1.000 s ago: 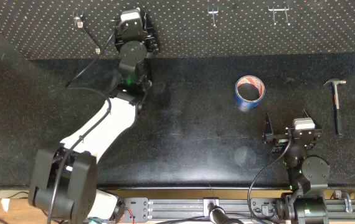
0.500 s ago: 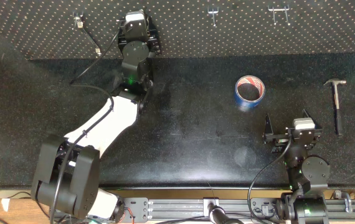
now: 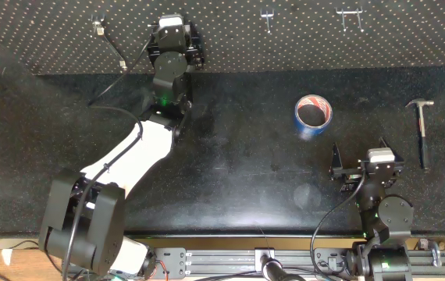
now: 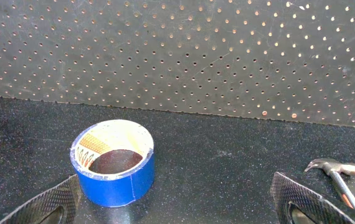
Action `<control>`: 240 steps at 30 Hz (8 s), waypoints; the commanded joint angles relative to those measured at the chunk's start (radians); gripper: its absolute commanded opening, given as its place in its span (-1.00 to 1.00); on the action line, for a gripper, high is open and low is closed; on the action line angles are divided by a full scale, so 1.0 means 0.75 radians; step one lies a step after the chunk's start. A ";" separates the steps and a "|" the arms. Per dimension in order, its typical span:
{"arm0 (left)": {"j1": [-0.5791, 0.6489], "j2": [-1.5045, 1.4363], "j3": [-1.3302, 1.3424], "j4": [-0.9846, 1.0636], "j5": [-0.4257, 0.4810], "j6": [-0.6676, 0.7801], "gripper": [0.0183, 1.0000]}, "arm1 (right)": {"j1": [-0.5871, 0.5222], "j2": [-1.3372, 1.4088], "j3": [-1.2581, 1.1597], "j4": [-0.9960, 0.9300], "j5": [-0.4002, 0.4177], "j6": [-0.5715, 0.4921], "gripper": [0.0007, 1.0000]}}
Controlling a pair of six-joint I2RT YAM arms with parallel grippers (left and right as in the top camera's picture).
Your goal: Place Tools Onto Pegboard
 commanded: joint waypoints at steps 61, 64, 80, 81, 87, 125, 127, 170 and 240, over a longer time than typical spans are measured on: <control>0.463 -2.245 -1.242 -0.899 0.563 -0.027 0.99 | 0.009 -0.005 -0.006 -0.005 0.012 -0.014 0.99; 0.463 -2.245 -1.242 -0.899 0.563 -0.027 0.99 | 0.009 -0.005 -0.006 -0.005 0.012 -0.014 0.99; 0.463 -2.245 -1.242 -0.899 0.563 -0.027 0.99 | 0.413 1.698 1.338 -0.726 -0.012 0.354 0.99; 0.463 -2.245 -1.242 -0.899 0.563 -0.027 0.99 | 0.425 1.790 1.428 -0.804 0.011 0.354 0.99; 0.463 -2.245 -1.242 -0.899 0.563 -0.027 0.99 | 0.427 2.186 1.741 -0.957 0.012 0.366 0.99; 0.463 -2.245 -1.242 -0.899 0.563 -0.027 0.99 | 0.780 1.944 1.794 -0.263 0.465 0.201 -0.86; 0.463 -2.245 -1.242 -0.899 0.563 -0.027 0.99 | 0.779 1.998 1.794 -0.166 0.465 0.132 -0.86; 0.463 -2.245 -1.242 -0.899 0.563 -0.027 0.99 | 0.760 2.246 1.795 0.074 0.510 0.115 -0.84; 0.463 -2.245 -1.242 -0.899 0.563 -0.027 1.00 | -0.687 1.841 1.466 -1.315 0.175 -0.304 0.96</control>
